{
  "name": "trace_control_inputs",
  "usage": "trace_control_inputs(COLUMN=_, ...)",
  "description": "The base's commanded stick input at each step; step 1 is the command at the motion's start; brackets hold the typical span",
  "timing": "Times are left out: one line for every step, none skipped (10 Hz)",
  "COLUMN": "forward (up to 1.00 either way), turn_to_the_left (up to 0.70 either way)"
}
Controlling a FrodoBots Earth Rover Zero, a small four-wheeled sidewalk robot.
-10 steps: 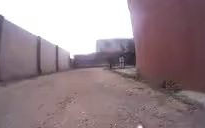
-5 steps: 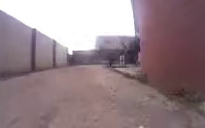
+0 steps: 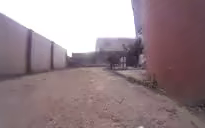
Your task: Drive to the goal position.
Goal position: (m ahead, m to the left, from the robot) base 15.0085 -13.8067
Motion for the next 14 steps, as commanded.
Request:
trace_control_inputs(forward=1.0, turn_to_the_left=0.0)
trace_control_inputs(forward=1.0, turn_to_the_left=0.0)
trace_control_inputs(forward=1.0, turn_to_the_left=0.0)
trace_control_inputs(forward=1.0, turn_to_the_left=0.0)
trace_control_inputs(forward=1.0, turn_to_the_left=0.0)
trace_control_inputs(forward=1.0, turn_to_the_left=0.0)
trace_control_inputs(forward=1.0, turn_to_the_left=0.0)
trace_control_inputs(forward=1.0, turn_to_the_left=0.0)
trace_control_inputs(forward=1.0, turn_to_the_left=0.0)
trace_control_inputs(forward=1.0, turn_to_the_left=0.0)
trace_control_inputs(forward=1.0, turn_to_the_left=0.0)
trace_control_inputs(forward=1.0, turn_to_the_left=0.0)
trace_control_inputs(forward=1.0, turn_to_the_left=0.0)
trace_control_inputs(forward=1.0, turn_to_the_left=0.0)
